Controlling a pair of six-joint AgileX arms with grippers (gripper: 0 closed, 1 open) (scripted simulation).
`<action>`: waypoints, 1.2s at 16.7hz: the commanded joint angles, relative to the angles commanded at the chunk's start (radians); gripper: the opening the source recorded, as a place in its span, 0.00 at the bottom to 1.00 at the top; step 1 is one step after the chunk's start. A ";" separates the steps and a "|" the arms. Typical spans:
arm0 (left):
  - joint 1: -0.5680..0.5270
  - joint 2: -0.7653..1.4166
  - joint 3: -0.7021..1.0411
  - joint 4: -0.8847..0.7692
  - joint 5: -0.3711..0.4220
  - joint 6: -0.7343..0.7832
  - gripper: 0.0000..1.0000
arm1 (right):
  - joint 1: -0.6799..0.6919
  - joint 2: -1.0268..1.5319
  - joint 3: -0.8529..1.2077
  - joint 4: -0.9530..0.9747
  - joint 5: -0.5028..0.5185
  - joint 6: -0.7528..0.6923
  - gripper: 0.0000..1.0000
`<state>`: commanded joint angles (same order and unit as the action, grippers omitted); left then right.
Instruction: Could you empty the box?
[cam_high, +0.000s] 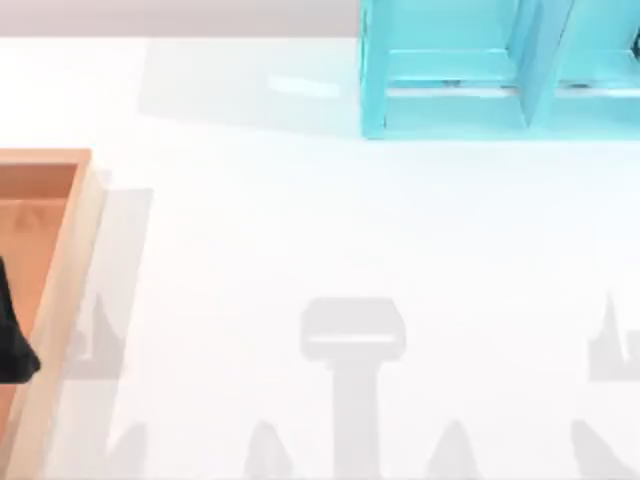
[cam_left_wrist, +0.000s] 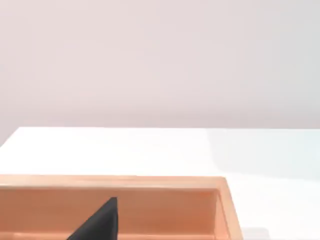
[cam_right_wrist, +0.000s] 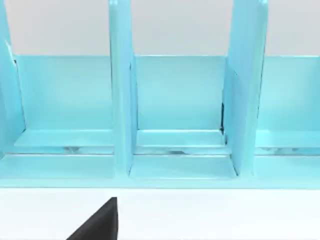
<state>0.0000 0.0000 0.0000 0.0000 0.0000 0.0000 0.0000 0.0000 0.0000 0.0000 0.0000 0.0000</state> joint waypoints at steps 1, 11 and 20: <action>0.000 0.000 0.000 0.000 0.000 0.000 1.00 | 0.000 0.000 0.000 0.000 0.000 0.000 1.00; 0.126 0.478 0.415 -0.413 0.002 0.133 1.00 | 0.000 0.000 0.000 0.000 0.000 0.000 1.00; 0.279 1.343 1.024 -1.019 0.001 0.293 1.00 | 0.000 0.000 0.000 0.000 0.000 0.000 1.00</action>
<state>0.2790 1.3430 1.0238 -1.0190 0.0007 0.2933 0.0000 0.0000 0.0000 0.0000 0.0000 0.0000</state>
